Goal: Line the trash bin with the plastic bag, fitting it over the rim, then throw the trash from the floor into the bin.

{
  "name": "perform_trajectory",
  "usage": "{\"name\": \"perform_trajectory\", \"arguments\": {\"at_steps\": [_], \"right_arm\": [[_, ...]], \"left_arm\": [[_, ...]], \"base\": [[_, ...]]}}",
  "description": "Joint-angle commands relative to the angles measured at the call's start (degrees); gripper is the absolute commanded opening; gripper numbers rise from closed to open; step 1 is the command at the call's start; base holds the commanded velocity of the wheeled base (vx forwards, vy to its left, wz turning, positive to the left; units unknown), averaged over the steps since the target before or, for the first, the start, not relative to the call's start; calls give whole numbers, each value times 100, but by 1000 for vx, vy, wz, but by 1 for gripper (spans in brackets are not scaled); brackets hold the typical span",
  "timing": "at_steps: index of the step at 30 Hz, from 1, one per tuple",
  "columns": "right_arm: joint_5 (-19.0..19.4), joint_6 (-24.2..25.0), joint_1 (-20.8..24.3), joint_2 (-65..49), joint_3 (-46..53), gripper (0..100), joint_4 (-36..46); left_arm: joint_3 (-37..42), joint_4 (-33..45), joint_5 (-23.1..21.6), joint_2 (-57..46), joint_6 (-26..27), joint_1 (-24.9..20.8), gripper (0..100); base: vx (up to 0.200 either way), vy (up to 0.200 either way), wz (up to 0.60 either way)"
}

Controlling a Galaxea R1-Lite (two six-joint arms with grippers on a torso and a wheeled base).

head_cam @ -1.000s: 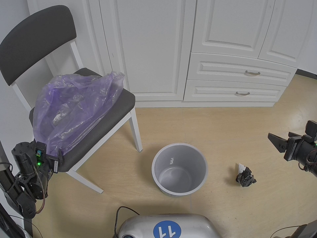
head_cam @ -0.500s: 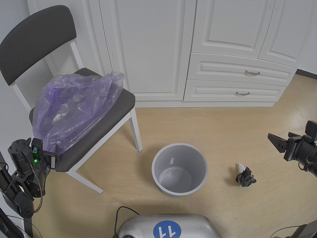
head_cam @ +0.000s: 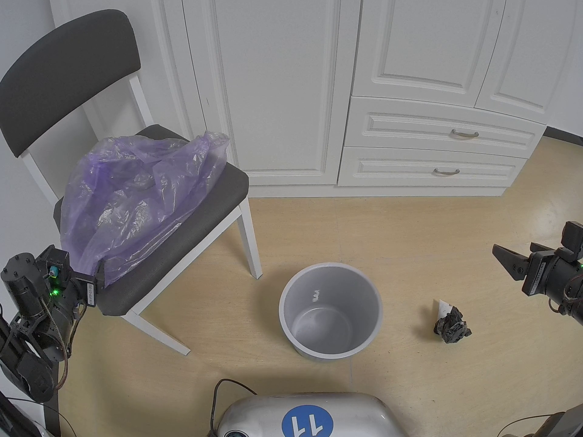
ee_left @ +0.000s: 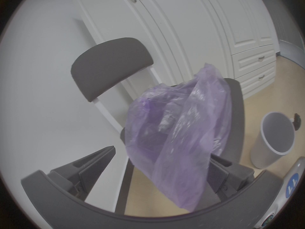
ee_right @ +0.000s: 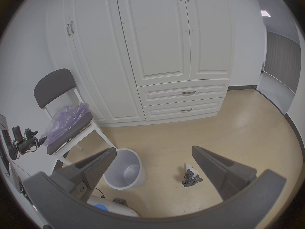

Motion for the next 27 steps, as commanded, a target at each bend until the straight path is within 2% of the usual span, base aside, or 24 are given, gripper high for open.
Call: {"name": "perform_trajectory", "arguments": {"at_steps": [1, 2, 6, 10, 17, 27], "right_arm": [[1, -1, 2, -1, 10, 100, 1], [1, -1, 2, -1, 1, 100, 1], [1, -1, 2, -18, 10, 100, -7], [1, -1, 2, -10, 10, 100, -7], [1, -1, 2, -1, 10, 100, -7], [1, -1, 2, -1, 18, 100, 1]], "left_arm": [[157, 53, -399, -157, -26, -23, 100], [95, 150, -645, -43, -237, -23, 100], [-151, 308, -864, 274, -650, 100, 100], [-195, 361, -1014, 467, -658, 355, 100], [-336, 343, -961, 344, -615, 689, 100], [-388, 370, -952, -43, -377, 891, 100]], "base": [[0, 0, 0], [0, 0, 0], [0, 0, 0], [0, 0, 0], [0, 0, 0], [0, 0, 0]]}}
